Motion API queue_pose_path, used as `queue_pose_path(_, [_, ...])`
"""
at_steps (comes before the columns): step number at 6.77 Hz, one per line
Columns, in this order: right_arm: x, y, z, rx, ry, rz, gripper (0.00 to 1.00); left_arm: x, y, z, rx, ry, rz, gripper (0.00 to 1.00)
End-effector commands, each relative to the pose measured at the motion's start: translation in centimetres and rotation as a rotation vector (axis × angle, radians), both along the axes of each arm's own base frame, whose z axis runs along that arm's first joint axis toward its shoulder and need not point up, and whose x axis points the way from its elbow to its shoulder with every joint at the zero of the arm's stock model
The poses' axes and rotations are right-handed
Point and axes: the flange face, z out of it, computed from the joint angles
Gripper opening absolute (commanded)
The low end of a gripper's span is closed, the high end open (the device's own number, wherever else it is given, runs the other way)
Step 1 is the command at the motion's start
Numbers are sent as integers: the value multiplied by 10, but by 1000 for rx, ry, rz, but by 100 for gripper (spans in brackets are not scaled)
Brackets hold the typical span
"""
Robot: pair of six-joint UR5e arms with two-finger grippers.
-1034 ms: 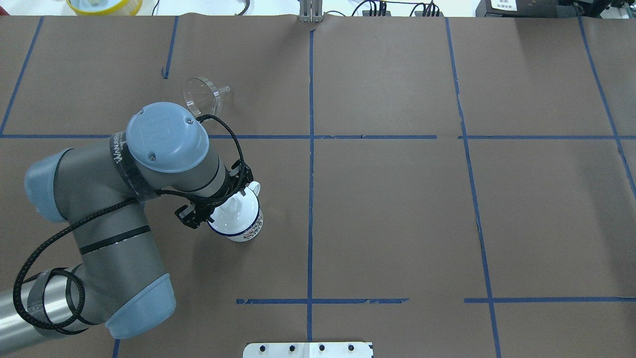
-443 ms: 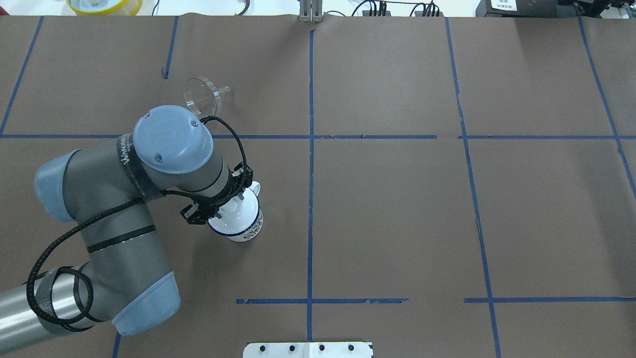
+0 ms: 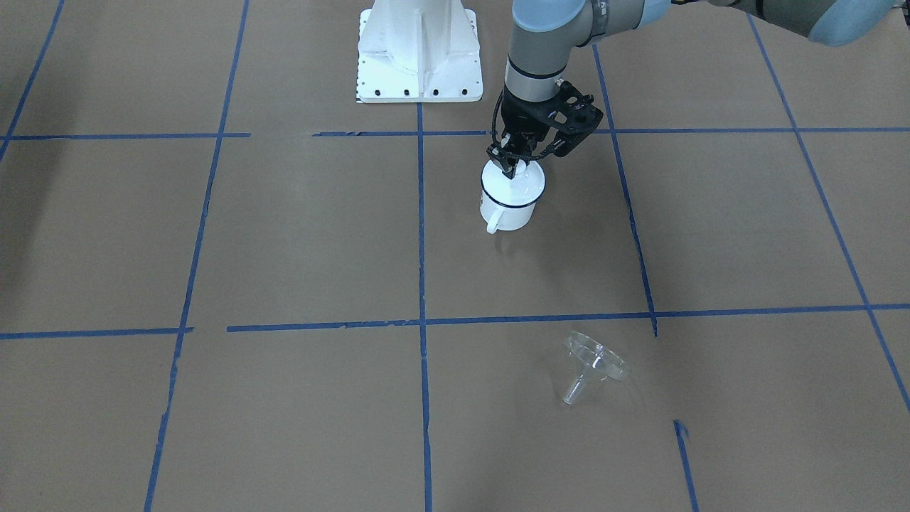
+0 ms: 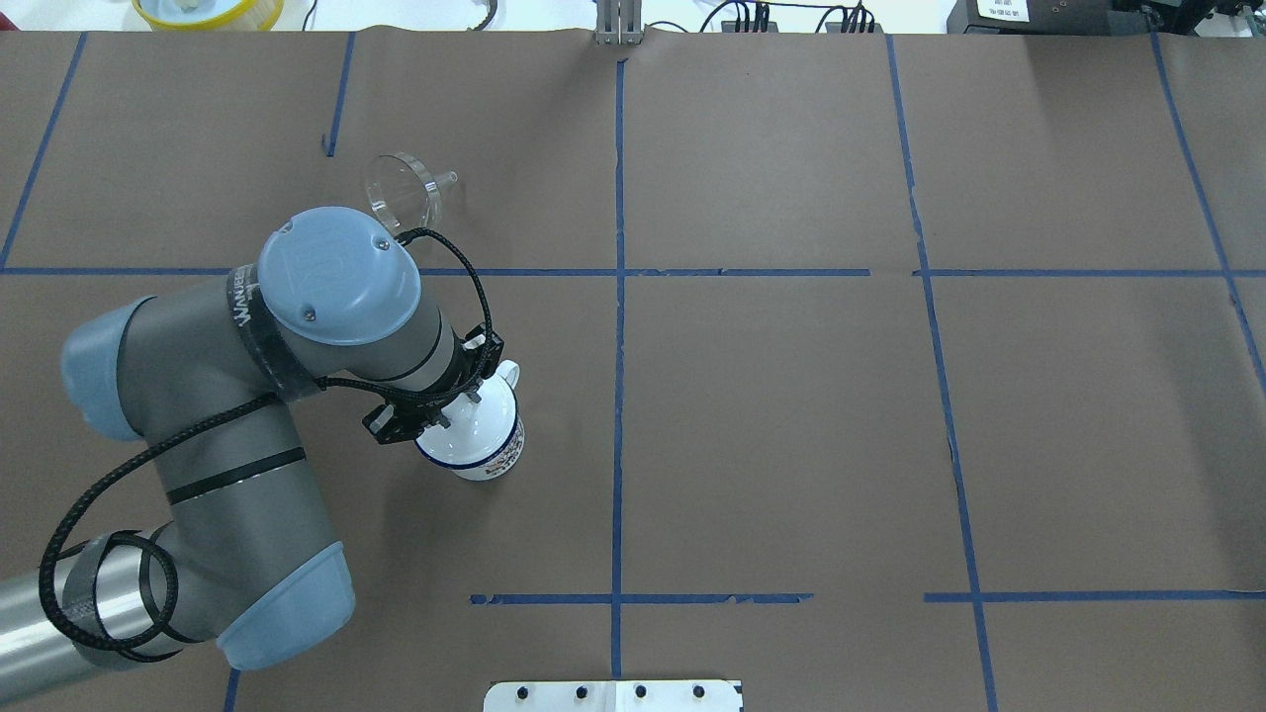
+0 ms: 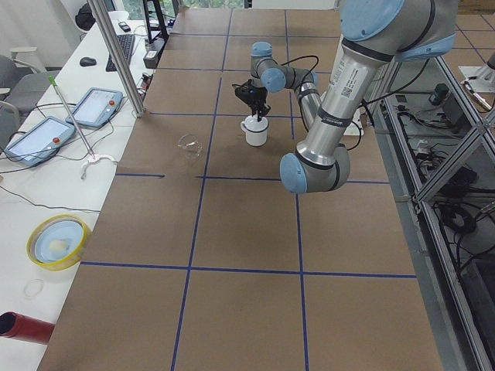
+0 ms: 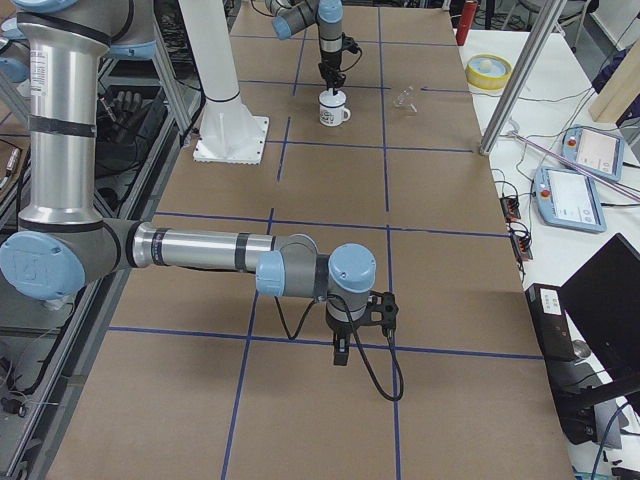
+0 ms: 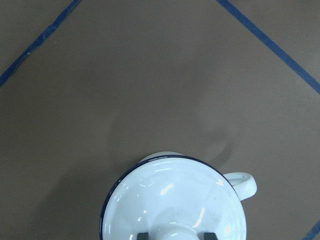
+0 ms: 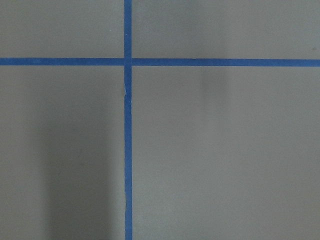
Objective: Place funnel on cup
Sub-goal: 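Lift the white lid off the mug and lower it beside the mug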
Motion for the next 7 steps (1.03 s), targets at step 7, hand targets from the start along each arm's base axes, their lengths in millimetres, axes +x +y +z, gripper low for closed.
queue_pose_path(7, [0,0,0,-1,0,0,100,-96,15,77,83,-3,9,0])
